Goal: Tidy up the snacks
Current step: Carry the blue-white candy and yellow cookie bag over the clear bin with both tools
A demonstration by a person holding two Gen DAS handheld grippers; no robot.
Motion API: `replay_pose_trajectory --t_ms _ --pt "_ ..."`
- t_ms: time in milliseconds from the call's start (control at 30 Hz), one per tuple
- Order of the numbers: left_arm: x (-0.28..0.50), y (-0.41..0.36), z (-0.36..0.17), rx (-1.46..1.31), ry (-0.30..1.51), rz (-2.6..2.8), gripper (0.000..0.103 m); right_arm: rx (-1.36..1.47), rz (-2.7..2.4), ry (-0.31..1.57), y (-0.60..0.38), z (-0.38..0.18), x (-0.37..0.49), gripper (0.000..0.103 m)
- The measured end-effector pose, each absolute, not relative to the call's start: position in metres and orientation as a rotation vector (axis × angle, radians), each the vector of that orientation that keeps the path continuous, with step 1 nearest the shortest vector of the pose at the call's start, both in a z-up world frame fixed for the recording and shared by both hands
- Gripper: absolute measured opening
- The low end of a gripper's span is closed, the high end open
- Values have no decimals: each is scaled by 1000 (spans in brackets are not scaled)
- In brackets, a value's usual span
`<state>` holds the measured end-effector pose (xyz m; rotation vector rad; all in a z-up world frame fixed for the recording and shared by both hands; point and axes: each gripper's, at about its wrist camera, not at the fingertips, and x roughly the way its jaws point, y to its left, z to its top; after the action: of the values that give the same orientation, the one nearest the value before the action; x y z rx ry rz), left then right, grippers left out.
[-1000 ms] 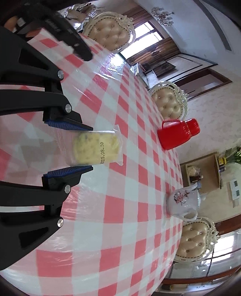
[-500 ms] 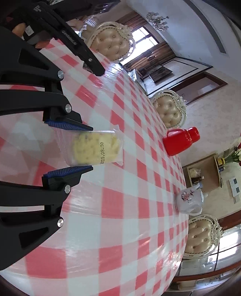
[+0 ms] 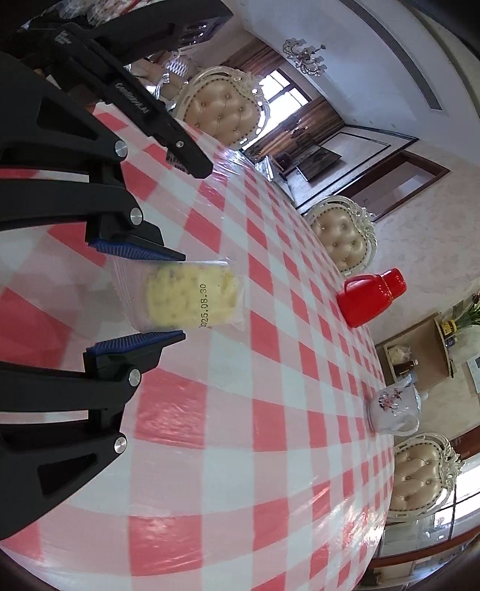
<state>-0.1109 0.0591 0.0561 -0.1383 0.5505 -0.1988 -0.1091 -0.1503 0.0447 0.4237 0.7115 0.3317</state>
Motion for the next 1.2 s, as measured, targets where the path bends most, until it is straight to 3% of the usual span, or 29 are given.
replay_pose_trajectory --t_ms 567,967,1200 --pt "-188 94 80 -82 574 -133 40 304 476 688 -89 77 -162 36" --pt "-269 187 116 -101 583 -21 40 129 690 678 2 95 -215 36" --pt "-304 258 105 -59 659 102 40 -20 828 701 73 96 -249 36"
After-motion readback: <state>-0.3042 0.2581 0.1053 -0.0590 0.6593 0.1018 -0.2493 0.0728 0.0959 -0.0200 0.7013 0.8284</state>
